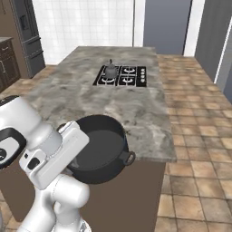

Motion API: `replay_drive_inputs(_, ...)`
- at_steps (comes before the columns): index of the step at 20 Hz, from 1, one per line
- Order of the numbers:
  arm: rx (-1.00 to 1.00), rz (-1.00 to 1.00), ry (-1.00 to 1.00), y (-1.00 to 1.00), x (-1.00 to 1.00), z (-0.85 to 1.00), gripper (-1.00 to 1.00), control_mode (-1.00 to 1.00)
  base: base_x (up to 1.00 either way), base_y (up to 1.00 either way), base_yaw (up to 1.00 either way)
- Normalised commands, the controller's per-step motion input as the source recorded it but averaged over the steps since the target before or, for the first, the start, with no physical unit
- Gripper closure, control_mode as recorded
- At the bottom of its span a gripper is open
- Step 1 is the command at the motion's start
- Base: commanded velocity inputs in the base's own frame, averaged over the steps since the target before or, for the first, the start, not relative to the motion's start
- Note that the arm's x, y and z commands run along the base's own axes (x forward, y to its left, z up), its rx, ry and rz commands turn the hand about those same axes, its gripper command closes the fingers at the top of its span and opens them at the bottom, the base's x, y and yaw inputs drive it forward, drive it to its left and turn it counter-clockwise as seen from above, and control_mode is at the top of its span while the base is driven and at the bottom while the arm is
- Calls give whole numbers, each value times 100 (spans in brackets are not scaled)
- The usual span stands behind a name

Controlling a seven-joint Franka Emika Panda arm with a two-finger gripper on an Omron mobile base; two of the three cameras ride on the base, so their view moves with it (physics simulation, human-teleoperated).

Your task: Pick the kettle from the cabinet and place it on a stove burner. Then pick the pot from the counter and place it on another stove burner. Finally, turn both burners on.

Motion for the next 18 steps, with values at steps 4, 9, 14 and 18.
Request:
replay_drive_inputs(4,0,0,0,0,0,0,100,100,42,-68,-1)
replay_drive_inputs(9,0,0,0,0,0,0,100,100,42,-66,0)
replay_drive_inputs(14,0,0,0,0,0,0,100,100,42,-66,0)
replay_drive_inputs(18,0,0,0,0,0,0,100,100,42,-69,0)
